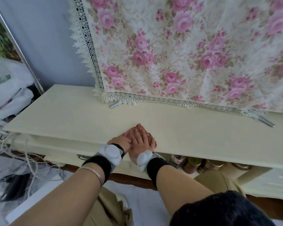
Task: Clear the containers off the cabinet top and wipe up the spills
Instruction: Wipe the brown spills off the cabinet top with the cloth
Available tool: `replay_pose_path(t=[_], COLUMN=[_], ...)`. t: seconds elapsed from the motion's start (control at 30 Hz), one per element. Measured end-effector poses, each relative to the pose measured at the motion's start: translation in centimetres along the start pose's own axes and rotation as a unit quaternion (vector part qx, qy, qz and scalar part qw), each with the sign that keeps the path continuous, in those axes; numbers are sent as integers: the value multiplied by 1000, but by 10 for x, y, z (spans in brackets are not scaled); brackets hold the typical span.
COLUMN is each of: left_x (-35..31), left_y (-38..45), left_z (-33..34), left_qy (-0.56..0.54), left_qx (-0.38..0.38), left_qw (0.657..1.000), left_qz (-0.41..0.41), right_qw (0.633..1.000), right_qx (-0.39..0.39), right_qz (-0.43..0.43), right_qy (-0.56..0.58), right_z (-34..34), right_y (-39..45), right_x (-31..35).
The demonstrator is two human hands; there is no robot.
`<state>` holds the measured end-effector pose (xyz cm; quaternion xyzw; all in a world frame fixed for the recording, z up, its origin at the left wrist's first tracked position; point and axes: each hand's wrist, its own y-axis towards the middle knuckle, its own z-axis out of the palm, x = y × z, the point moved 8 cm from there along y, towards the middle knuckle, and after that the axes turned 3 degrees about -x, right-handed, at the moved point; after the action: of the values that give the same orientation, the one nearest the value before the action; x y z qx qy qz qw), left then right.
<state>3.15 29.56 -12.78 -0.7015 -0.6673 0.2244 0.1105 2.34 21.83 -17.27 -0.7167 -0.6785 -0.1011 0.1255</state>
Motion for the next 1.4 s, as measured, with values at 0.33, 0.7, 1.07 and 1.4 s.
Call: replay_pose_path(t=[0.33, 0.7, 1.07, 1.4], left_x=[25, 63, 37, 29], left_y=[-23, -43, -56, -27], left_z=[-13, -12, 83, 135], left_qy=[-123, -372, -583, -505], left_qx=[-78, -158, 19, 47], left_qw=[989, 906, 790, 839], left_qz=[-21, -129, -189, -198], right_qw=[996, 632, 555, 662], right_qx=[69, 133, 188, 186], right_qz=[-59, 263, 282, 361], right_qy=[22, 717, 760, 631], right_z=[2, -18, 29, 85], right_y=[-3, -35, -85, -110], right_x=[20, -5, -33, -91])
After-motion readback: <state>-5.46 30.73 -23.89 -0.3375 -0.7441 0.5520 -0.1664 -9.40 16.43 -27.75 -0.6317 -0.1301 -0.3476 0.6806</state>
